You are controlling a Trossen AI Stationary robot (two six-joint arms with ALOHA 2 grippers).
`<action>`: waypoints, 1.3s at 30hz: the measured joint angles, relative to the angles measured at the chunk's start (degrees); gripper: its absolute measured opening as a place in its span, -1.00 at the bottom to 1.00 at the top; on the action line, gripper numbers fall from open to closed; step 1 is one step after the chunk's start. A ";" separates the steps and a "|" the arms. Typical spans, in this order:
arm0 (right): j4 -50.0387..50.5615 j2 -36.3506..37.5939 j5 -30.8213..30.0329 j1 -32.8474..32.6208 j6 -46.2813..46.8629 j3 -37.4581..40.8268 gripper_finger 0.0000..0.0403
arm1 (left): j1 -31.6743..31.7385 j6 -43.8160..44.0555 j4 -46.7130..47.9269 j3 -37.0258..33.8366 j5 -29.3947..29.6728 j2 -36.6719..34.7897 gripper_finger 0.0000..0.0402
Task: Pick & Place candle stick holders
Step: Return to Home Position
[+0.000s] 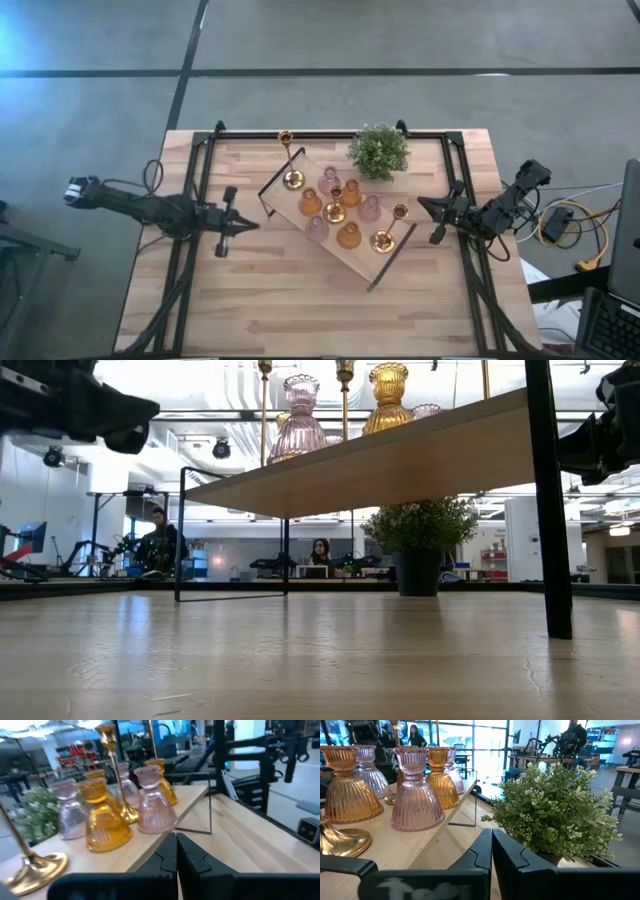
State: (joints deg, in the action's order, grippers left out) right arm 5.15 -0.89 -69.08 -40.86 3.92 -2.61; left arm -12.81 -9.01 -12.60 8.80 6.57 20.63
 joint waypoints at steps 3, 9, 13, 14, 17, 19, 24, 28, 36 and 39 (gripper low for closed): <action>-0.02 0.00 0.02 0.00 0.10 0.00 -0.96 | 0.99 -0.22 1.49 -1.18 -0.05 -2.48 -1.00; -0.02 0.00 0.02 0.02 0.00 0.02 -0.96 | 3.87 -0.07 3.76 -5.18 -0.87 -6.71 -1.00; 0.00 0.00 0.02 0.00 -0.01 0.00 -0.96 | 6.82 0.97 4.59 -7.77 -2.01 -9.59 -1.00; 0.00 0.00 0.00 0.02 0.03 0.00 -0.96 | 7.73 1.45 4.81 -8.13 -3.05 -10.18 -1.00; -0.02 0.00 0.02 0.00 0.01 0.00 -0.96 | 10.67 3.34 8.02 -8.22 -6.09 -11.35 -1.00; -0.01 0.00 0.02 0.00 0.02 0.01 -0.96 | 12.75 4.36 10.21 -8.26 -7.65 -11.67 -1.00; -0.01 0.00 0.01 0.00 0.04 0.01 -0.96 | 16.35 6.55 11.27 -8.27 -11.10 -11.63 -1.00; -0.01 0.00 0.02 0.00 0.00 0.01 -0.96 | 16.58 4.53 11.35 -8.29 -11.23 -11.57 -0.97; -0.02 0.00 0.02 0.00 0.00 0.00 -0.96 | 16.57 7.92 11.33 -8.28 -11.43 -11.57 -0.89; 0.00 0.00 0.02 0.00 0.13 0.00 -0.96 | 16.56 8.11 11.15 -8.29 -11.61 -11.57 -0.90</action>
State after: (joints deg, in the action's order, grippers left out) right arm 5.14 -0.89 -69.06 -40.86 4.06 -2.61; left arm 3.75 -0.90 -1.45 0.51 -5.04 9.06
